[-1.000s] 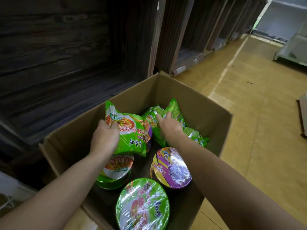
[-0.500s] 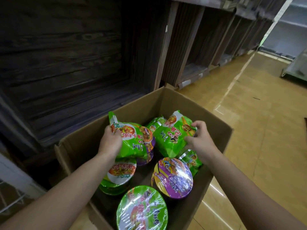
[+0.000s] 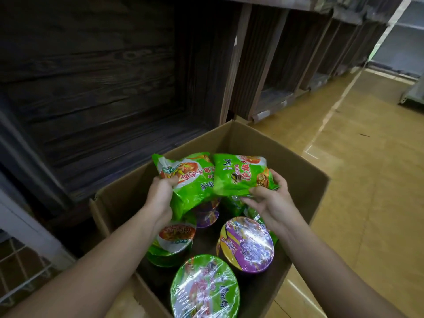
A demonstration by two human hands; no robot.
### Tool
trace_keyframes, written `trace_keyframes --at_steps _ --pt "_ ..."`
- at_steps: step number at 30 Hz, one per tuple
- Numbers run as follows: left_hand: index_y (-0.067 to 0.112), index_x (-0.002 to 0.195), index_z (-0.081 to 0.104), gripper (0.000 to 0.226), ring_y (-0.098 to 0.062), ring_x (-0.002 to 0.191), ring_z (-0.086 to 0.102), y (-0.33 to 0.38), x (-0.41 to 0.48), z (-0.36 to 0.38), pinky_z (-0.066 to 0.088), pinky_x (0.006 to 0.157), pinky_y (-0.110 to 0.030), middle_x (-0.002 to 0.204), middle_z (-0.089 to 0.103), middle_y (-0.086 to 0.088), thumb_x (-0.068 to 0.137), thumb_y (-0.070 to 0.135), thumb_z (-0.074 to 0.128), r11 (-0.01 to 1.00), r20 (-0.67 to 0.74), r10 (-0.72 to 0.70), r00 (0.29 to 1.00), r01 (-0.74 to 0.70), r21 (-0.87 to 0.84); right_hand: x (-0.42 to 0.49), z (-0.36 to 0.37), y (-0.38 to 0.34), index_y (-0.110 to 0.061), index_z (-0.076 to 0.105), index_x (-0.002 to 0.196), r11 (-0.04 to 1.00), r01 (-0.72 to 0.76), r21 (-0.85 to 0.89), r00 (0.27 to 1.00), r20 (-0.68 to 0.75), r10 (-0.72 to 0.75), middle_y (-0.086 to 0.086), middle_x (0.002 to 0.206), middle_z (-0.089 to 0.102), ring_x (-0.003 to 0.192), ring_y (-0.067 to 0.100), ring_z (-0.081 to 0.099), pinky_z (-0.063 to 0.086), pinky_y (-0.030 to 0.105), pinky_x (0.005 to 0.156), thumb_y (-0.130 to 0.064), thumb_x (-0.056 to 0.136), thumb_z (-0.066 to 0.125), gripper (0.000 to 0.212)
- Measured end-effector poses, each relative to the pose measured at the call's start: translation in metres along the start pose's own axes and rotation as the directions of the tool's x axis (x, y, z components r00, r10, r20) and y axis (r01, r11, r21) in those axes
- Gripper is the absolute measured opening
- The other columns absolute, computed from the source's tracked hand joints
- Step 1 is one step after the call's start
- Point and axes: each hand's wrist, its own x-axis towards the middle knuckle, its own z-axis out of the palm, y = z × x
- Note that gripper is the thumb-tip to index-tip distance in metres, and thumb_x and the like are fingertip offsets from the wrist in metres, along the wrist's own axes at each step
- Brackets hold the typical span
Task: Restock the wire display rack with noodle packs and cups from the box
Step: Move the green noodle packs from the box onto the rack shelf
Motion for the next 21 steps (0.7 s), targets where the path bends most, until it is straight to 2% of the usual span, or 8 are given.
trace_keyframes --at_steps 2,5,7,10,13,16,19,21 --pt "0.012 0.122 0.043 0.034 -0.030 0.084 0.065 0.000 -0.002 0.002 0.054 0.069 -0.042 0.101 0.064 -0.014 0.092 0.000 0.054 1.000 0.026 0.005 1.000 -0.005 -0.023 -0.003 0.004 0.007 -0.020 0.035 0.128 0.999 0.000 -0.038 1.000 -0.017 0.000 0.015 0.117 0.054 0.100 0.034 0.064 0.061 0.044 0.073 0.025 0.083 0.048 0.065" --pt "0.015 0.121 0.041 0.036 -0.027 0.083 0.064 -0.001 -0.004 0.003 0.053 0.066 -0.040 0.100 0.062 -0.011 0.092 -0.002 0.054 0.999 0.074 0.018 0.997 -0.016 -0.028 -0.007 0.007 0.013 -0.020 0.042 0.115 0.993 -0.001 -0.117 1.000 0.030 0.005 0.017 0.113 0.060 0.100 0.033 0.066 0.060 0.041 0.078 0.017 0.085 0.056 0.049" --pt "0.016 0.121 0.041 0.036 -0.027 0.084 0.065 0.000 -0.006 0.001 0.052 0.066 -0.041 0.101 0.062 -0.010 0.093 -0.002 0.053 0.998 0.099 0.026 0.995 -0.020 -0.054 -0.009 0.007 0.012 -0.017 0.043 0.105 0.996 -0.040 -0.086 0.997 0.064 0.045 0.016 0.109 0.065 0.096 0.030 0.069 0.058 0.044 0.080 -0.003 0.088 0.064 0.030" --pt "0.017 0.120 0.042 0.034 -0.027 0.087 0.065 0.001 -0.005 -0.001 0.052 0.068 -0.042 0.103 0.063 -0.010 0.093 -0.001 0.054 0.993 0.112 0.043 0.993 -0.029 -0.119 -0.008 0.003 0.008 -0.013 0.047 0.099 0.985 -0.115 -0.127 0.993 0.011 0.117 0.016 0.106 0.071 0.092 0.028 0.073 0.059 0.046 0.075 -0.031 0.085 0.068 0.032" --pt "0.019 0.120 0.043 0.034 -0.028 0.090 0.065 0.002 -0.007 0.002 0.053 0.072 -0.044 0.107 0.063 -0.011 0.094 -0.001 0.052 0.983 0.158 0.057 0.986 -0.028 -0.181 -0.008 0.002 0.014 -0.008 0.051 0.098 0.989 -0.139 -0.051 0.987 -0.094 0.134 0.023 0.108 0.069 0.080 0.028 0.073 0.059 0.043 0.074 -0.020 0.085 0.071 0.026" --pt "0.020 0.125 0.043 0.037 -0.029 0.092 0.066 0.002 -0.011 0.008 0.055 0.070 -0.046 0.110 0.065 -0.012 0.096 -0.001 0.047 0.973 0.260 0.033 0.965 0.028 -0.229 -0.008 0.009 0.024 -0.009 0.044 0.131 0.982 -0.157 0.104 0.977 -0.127 0.169 0.019 0.114 0.069 0.081 0.027 0.072 0.060 0.041 0.067 -0.013 0.081 0.074 0.059" --pt "0.015 0.137 0.042 0.047 -0.033 0.099 0.066 -0.001 -0.011 0.009 0.060 0.063 -0.047 0.124 0.062 -0.019 0.094 -0.003 0.040 0.969 0.348 0.016 0.938 0.071 -0.235 -0.005 0.017 0.031 -0.030 0.033 0.136 0.977 -0.155 0.145 0.982 -0.082 0.168 0.014 0.122 0.066 0.103 0.036 0.068 0.050 0.061 0.092 -0.013 0.066 0.083 0.088" --pt "0.011 0.140 0.044 0.049 -0.033 0.102 0.065 0.001 -0.011 0.008 0.061 0.064 -0.046 0.129 0.060 -0.020 0.093 -0.001 0.040 0.977 0.347 0.006 0.938 0.069 -0.201 -0.001 0.020 0.034 -0.036 0.026 0.146 0.981 -0.173 0.088 0.984 -0.023 0.176 0.012 0.135 0.058 0.119 0.037 0.059 0.042 0.065 0.101 -0.018 0.047 0.094 0.121"
